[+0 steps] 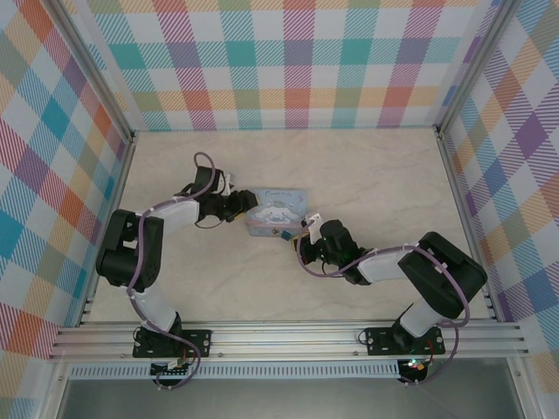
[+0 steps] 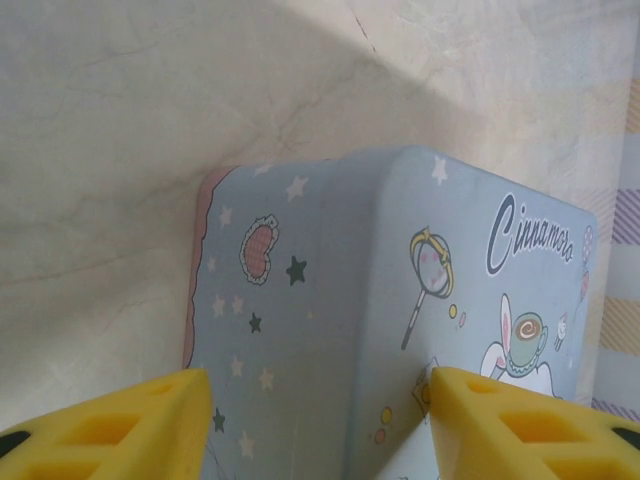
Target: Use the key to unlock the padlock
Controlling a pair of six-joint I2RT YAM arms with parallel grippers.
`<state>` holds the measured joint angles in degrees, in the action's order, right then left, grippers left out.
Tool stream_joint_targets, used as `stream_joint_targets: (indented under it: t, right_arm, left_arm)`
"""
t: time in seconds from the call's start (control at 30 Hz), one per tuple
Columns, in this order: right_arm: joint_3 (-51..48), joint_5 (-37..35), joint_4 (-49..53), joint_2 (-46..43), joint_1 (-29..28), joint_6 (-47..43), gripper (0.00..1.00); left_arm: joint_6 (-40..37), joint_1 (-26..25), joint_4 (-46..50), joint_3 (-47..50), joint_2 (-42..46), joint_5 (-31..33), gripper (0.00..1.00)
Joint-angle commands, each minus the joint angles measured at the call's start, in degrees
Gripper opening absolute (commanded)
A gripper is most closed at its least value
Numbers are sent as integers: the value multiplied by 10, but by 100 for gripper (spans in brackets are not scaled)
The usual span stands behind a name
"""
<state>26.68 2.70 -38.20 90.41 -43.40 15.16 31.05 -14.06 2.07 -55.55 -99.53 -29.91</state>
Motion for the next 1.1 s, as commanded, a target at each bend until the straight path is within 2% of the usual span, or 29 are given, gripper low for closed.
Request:
stream_joint_targets:
  t: [0.0, 0.13, 0.33, 0.7, 0.93, 1.07]
  right_arm:
    - [16, 54, 33, -1, 6, 16, 0]
    - [33, 87, 59, -1, 13, 44, 0]
    - [53, 93, 89, 8, 21, 110, 0]
    - [90, 111, 142, 46, 41, 214, 0]
    - [74, 98, 134, 28, 48, 201, 0]
    - [49, 74, 131, -15, 47, 137, 20]
  left_arm:
    - [61, 1, -8, 54, 16, 45, 58]
    - [120, -7, -39, 98, 48, 67, 57]
    - [210, -26, -108, 166, 86, 94, 56]
    - [319, -78, -150, 238, 142, 158, 56]
    - [348, -96, -140, 249, 175, 189, 57]
    - [358, -102, -131, 247, 183, 193, 58]
